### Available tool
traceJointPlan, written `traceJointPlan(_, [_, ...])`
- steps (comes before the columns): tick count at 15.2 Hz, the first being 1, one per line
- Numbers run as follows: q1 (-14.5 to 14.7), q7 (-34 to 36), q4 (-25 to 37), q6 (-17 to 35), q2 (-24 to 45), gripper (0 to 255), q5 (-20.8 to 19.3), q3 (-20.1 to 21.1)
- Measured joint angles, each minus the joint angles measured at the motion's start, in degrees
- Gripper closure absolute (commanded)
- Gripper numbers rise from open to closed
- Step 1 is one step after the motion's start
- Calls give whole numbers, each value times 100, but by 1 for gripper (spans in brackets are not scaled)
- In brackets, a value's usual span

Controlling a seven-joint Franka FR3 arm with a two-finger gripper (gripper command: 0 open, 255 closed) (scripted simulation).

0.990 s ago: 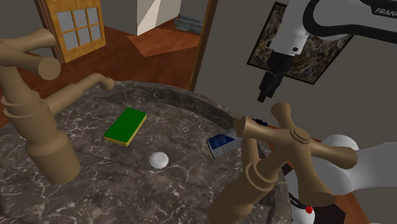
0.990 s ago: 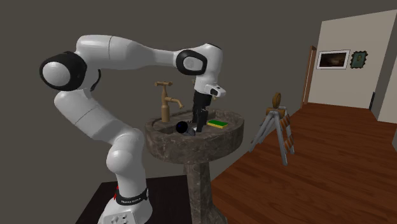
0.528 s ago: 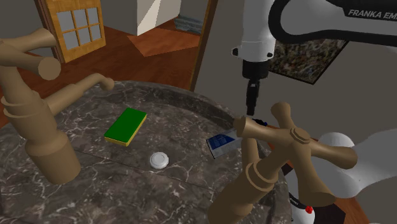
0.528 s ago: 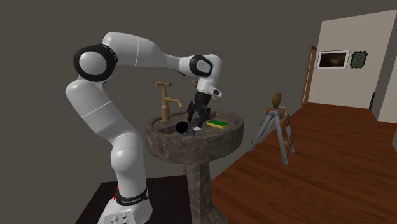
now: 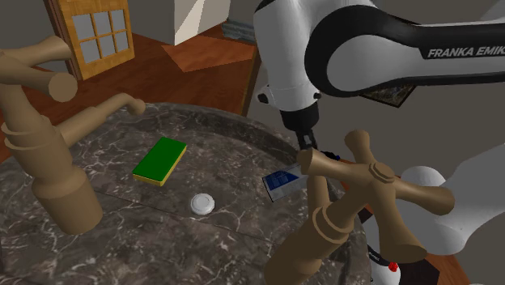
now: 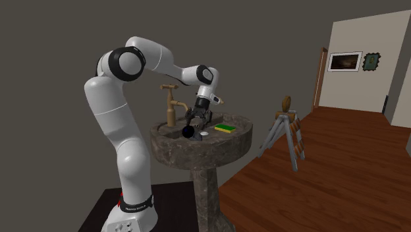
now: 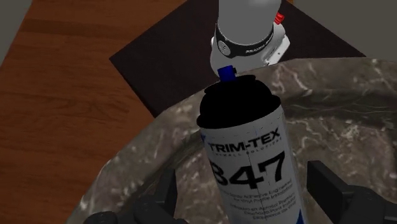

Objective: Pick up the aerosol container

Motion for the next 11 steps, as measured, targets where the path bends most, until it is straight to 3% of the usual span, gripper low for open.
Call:
traceJointPlan(2, [56,17,-94,98,40,0,-74,19])
traceJointPlan(7, [135,44,-393,443,143,0,215,51])
traceJointPlan(8, [137,45,-415,469,149,255,224,53])
traceJointPlan(11, [141,46,-431,483,149,255,236,56])
